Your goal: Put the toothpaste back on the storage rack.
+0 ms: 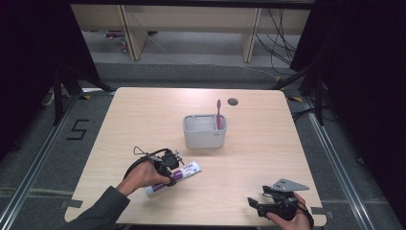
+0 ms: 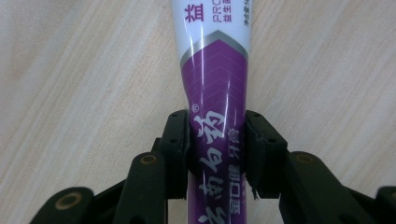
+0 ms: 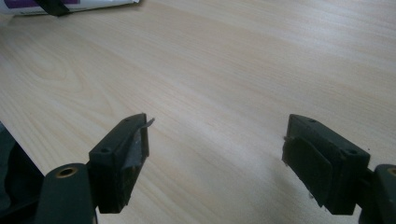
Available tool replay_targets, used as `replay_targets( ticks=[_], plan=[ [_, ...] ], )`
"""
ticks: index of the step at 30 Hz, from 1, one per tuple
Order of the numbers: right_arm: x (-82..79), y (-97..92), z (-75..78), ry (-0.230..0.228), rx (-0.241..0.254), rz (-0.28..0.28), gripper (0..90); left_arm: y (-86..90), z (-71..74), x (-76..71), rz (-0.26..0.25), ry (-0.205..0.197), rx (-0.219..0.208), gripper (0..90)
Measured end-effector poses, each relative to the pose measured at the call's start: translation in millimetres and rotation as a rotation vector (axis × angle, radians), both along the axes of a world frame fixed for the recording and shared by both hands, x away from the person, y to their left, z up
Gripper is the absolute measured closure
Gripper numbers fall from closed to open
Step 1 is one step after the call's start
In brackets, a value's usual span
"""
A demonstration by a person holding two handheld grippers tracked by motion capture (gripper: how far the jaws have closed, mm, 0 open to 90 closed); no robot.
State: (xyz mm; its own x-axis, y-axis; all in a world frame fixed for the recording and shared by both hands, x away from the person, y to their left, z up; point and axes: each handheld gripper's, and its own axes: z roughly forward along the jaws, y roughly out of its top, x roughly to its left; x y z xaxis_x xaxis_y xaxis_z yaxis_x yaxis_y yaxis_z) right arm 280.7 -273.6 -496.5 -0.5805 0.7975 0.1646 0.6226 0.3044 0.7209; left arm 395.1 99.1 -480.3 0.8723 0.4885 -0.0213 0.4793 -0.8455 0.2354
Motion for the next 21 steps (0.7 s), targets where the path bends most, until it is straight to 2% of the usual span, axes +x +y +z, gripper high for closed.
replay_targets(
  ticks=[2, 7, 8, 9, 10, 11, 15, 18, 19, 21],
  plan=[
    [0.0, 0.1, 0.1, -0.001, 0.001, 0.001, 23.3, -1.8, 0.6, 1.0, -0.011, 0.004, 0.014, 64.0],
    [0.4, -0.3, -0.1, 0.004, 0.007, 0.003, 23.3, -4.9, 3.0, -0.2, -0.059, -0.016, 0.05, 67.2],
    [-1.1, 1.6, -0.3, 0.035, 0.029, -0.012, 23.3, -5.2, 3.3, -0.7, -0.064, -0.024, 0.049, 67.9],
    [-1.8, 2.0, 0.1, 0.048, 0.03, -0.021, 23.3, -5.3, 3.3, -1.7, -0.066, -0.035, 0.047, 68.6],
    [-1.1, 1.7, -0.4, 0.037, 0.03, -0.013, 23.3, -5.0, 3.9, -2.1, -0.077, -0.041, 0.053, 69.1],
    [-1.8, 1.9, 0.2, 0.048, 0.032, -0.02, 23.3, -4.7, 4.3, -2.0, -0.084, -0.044, 0.054, 69.5],
    [0.7, -0.9, -0.9, 0.006, 0.017, -0.005, 23.3, -0.5, 6.0, -2.7, -0.091, -0.089, 0.025, 70.2],
    [1.3, -1.3, -1.5, 0.008, 0.022, -0.005, 23.3, 4.2, 12.6, -4.4, -0.09, -0.107, -0.017, 70.2],
    [1.5, -1.3, -2.0, 0.008, 0.024, -0.005, 23.3, 6.0, 14.6, -4.4, -0.09, -0.131, -0.047, 70.3],
    [1.4, -1.3, -1.4, 0.012, 0.023, -0.005, 23.3, 9.1, 19.9, -4.0, -0.086, -0.129, -0.077, 70.3]
  ],
)
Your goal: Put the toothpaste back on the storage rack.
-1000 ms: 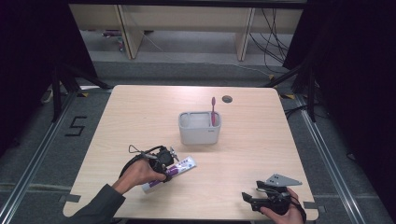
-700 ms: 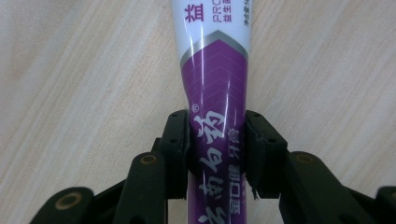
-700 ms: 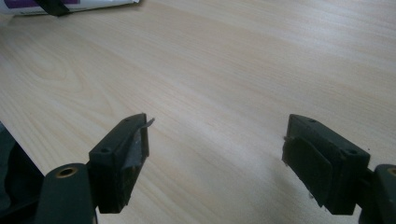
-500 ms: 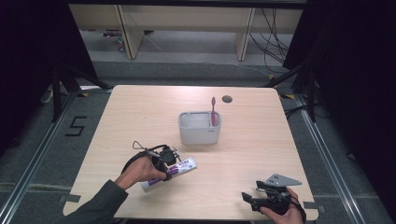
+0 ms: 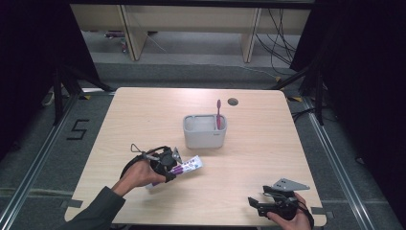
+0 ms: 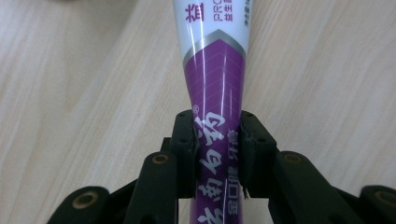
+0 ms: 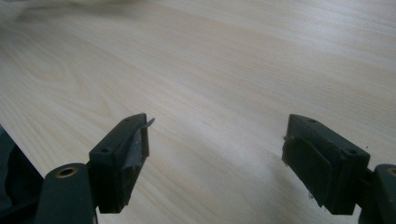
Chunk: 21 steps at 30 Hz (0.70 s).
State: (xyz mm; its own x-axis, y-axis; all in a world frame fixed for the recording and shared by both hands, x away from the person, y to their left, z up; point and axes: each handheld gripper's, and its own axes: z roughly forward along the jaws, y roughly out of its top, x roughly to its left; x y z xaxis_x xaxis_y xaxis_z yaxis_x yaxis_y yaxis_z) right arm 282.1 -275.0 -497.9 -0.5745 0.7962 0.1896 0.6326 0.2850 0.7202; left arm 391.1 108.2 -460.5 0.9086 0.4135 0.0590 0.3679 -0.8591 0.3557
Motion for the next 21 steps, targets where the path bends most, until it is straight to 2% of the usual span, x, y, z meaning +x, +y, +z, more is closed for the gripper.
replay_targets(
  ticks=[3, 4, 5, 7, 8, 13, 14, 15, 16, 18, 21],
  plan=[
    [0.3, -0.3, -0.7, -0.002, -0.005, -0.005, 23.3, 6.4, 9.0, 0.2, 0.015, -0.047, -0.08, 70.3],
    [0.0, -0.4, -0.4, -0.016, -0.013, -0.009, 23.4, 7.9, 10.8, -0.2, 0.023, -0.063, -0.114, 70.2],
    [-1.4, 1.2, 0.2, 0.01, 0.007, -0.019, 23.3, 9.2, 12.3, 0.0, 0.024, -0.068, -0.135, 70.3],
    [-1.1, 1.1, -0.1, 0.008, 0.004, -0.02, 23.4, 10.7, 14.9, -1.1, 0.041, -0.081, -0.176, 70.3],
    [-1.0, 1.1, -0.2, 0.008, 0.006, -0.019, 23.4, 11.7, 16.4, -0.5, 0.027, -0.103, -0.191, 70.2],
    [-0.6, 0.3, -0.1, 0.01, 0.01, -0.018, 23.4, 18.6, 24.4, 0.9, 0.035, -0.137, -0.274, 70.3],
    [0.2, -1.9, 0.8, -0.011, -0.019, -0.014, 23.4, 19.5, 26.0, 0.2, 0.041, -0.139, -0.289, 70.3],
    [0.1, -2.0, 1.0, -0.01, -0.018, -0.015, 23.4, 20.1, 27.7, -0.6, 0.042, -0.142, -0.304, 70.3],
    [-0.4, -0.4, 0.5, 0.002, 0.005, -0.014, 23.4, 21.2, 29.9, -1.0, 0.038, -0.16, -0.32, 70.3],
    [-0.9, 1.0, 0.3, 0.015, 0.011, -0.022, 23.4, 22.1, 32.3, -1.0, 0.042, -0.162, -0.353, 70.3],
    [-0.9, 0.7, 0.3, 0.008, -0.005, -0.022, 23.4, 23.1, 36.4, -1.2, 0.055, -0.192, -0.397, 70.2]
  ],
)
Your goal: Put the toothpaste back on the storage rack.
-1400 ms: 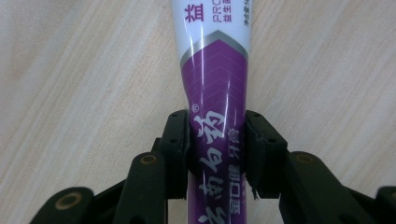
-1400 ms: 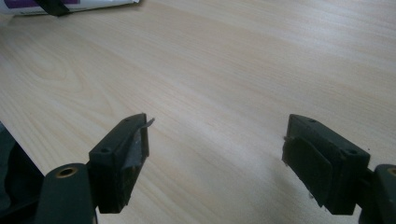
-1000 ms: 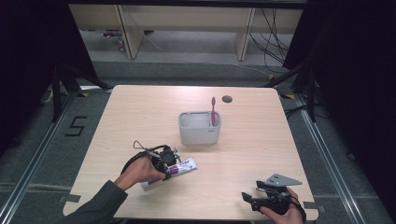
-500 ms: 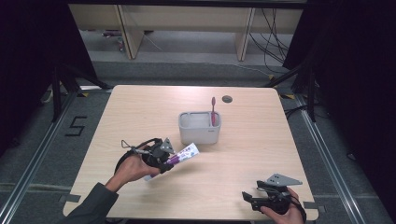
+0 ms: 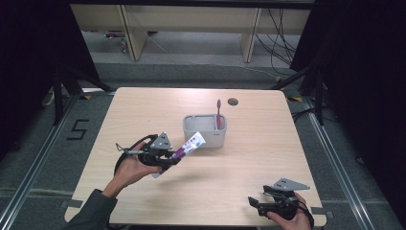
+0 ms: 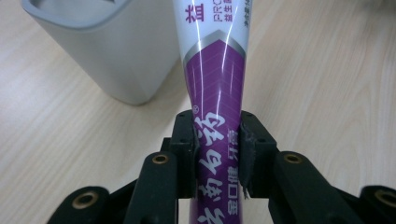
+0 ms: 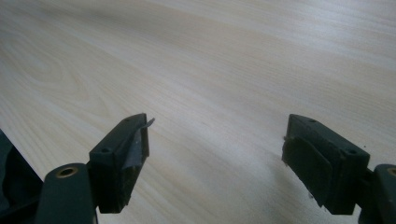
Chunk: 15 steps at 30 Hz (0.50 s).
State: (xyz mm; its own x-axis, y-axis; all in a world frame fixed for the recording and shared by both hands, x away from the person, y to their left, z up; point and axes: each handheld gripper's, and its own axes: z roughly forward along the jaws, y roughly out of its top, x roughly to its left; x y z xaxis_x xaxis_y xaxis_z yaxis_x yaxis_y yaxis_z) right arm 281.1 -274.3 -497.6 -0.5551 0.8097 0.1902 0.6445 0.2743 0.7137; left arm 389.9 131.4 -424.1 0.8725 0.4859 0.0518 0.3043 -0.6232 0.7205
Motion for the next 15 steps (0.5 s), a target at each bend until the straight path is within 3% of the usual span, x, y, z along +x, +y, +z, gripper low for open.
replay_targets(
  ticks=[5, 7, 10, 12, 15],
  plan=[
    [1.4, -1.6, -0.7, -0.008, -0.011, 0.005, 23.4, 0.9, 5.2, 2.4, 0.029, -0.011, -0.095, 70.2],
    [1.4, -1.5, -0.6, -0.01, -0.01, 0.008, 23.4, 1.2, 7.3, 3.3, 0.034, -0.023, -0.102, 70.3],
    [1.6, -1.5, -0.6, -0.007, -0.009, 0.003, 23.4, 0.3, 9.5, 6.1, 0.057, -0.026, -0.162, 70.3],
    [1.7, -1.4, -0.6, -0.008, -0.01, 0.004, 23.4, 0.4, 12.1, 8.8, 0.054, -0.037, -0.166, 70.3],
    [1.7, -1.4, -0.3, -0.008, -0.008, 0.0, 23.4, -2.3, 15.2, 11.2, 0.084, -0.051, -0.214, 70.3]
  ],
)
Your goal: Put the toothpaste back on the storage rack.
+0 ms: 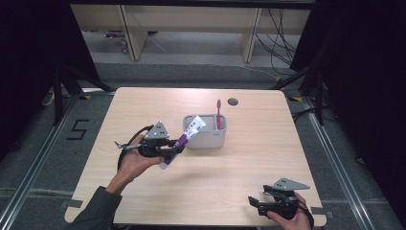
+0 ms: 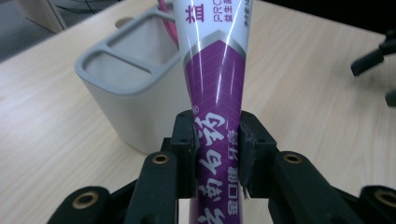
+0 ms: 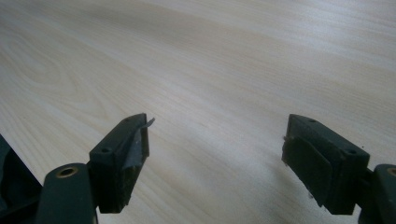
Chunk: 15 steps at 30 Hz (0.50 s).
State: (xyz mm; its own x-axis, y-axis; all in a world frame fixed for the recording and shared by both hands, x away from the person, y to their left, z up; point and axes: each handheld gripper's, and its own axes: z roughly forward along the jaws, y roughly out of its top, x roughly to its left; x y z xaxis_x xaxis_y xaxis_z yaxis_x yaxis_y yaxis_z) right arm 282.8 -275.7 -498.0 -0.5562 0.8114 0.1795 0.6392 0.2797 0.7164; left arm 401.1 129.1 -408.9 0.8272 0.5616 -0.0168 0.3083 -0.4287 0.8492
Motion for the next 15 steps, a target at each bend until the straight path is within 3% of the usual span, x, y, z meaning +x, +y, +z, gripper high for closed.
replay_targets(
  ticks=[4, 8, 11, 13, 15],
  plan=[
    [-0.5, 0.2, 0.4, 0.001, 0.007, -0.003, 23.5, -2.1, 8.2, 4.9, 0.02, -0.01, -0.064, 70.3],
    [-0.5, 0.7, 0.3, 0.01, 0.02, -0.003, 23.5, -4.3, 15.1, 8.9, 0.043, -0.033, -0.083, 70.3],
    [-2.4, 2.1, 1.0, 0.032, 0.035, -0.02, 23.5, -5.0, 18.7, 13.0, 0.066, -0.034, -0.124, 70.3],
    [-0.4, 0.4, 0.3, 0.004, 0.019, 0.0, 23.5, -6.3, 20.9, 15.8, 0.082, -0.041, -0.141, 70.3],
    [-0.5, 0.2, 0.2, 0.008, 0.02, 0.001, 23.5, -8.1, 23.1, 18.5, 0.098, -0.048, -0.154, 70.3]
  ],
)
